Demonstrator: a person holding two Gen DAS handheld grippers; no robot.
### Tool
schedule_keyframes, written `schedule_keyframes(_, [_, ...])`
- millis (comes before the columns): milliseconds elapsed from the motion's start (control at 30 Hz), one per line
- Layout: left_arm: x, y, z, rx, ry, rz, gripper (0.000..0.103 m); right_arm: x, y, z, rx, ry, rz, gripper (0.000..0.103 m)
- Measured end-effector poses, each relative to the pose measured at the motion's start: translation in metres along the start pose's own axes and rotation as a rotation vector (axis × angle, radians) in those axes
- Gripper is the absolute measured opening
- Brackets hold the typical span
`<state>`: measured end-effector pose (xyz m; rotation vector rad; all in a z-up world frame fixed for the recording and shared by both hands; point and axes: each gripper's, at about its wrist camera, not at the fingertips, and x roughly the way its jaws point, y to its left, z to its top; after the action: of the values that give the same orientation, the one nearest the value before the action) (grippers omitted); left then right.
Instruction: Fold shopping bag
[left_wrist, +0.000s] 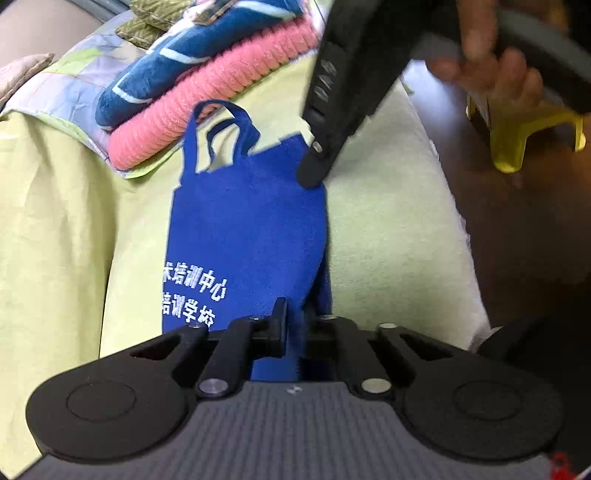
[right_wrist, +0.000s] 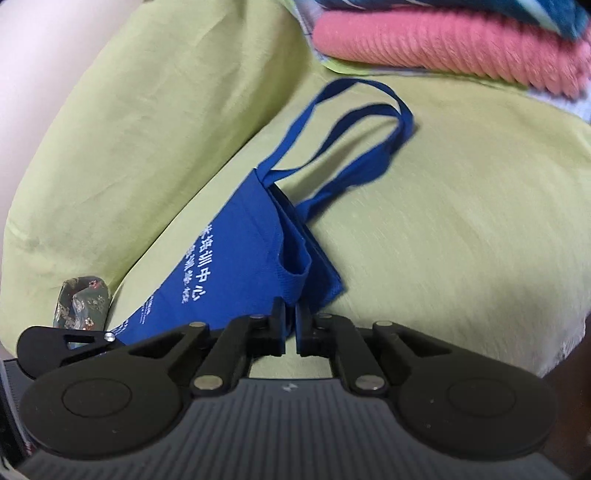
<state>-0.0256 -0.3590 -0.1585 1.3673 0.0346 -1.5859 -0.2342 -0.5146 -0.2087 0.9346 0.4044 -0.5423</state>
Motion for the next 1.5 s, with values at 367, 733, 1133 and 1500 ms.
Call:
schedule_keyframes(367, [0.002, 0.031, 0.012, -0.285, -0.016, -0.104, 0.004, 0.002, -0.001, -0.005, -0.004, 0.001, -0.017, 0.002])
schedule_keyframes(733, [0.016, 0.018, 0.006, -0.321, 0.036, -0.057, 0.0, -0.032, 0.057, -0.012, -0.389, -0.139, -0.263, 0.01])
schedule_keyframes(1133, [-0.023, 0.0, -0.05, -0.4, 0.139, 0.125, 0.0, 0.024, 0.062, -0.019, -0.517, -0.023, -0.225, 0.0])
schedule_keyframes(1500, [-0.069, 0.004, -0.11, -0.485, 0.316, 0.299, 0.002, 0.03, 0.073, -0.024, -0.558, -0.023, -0.276, 0.0])
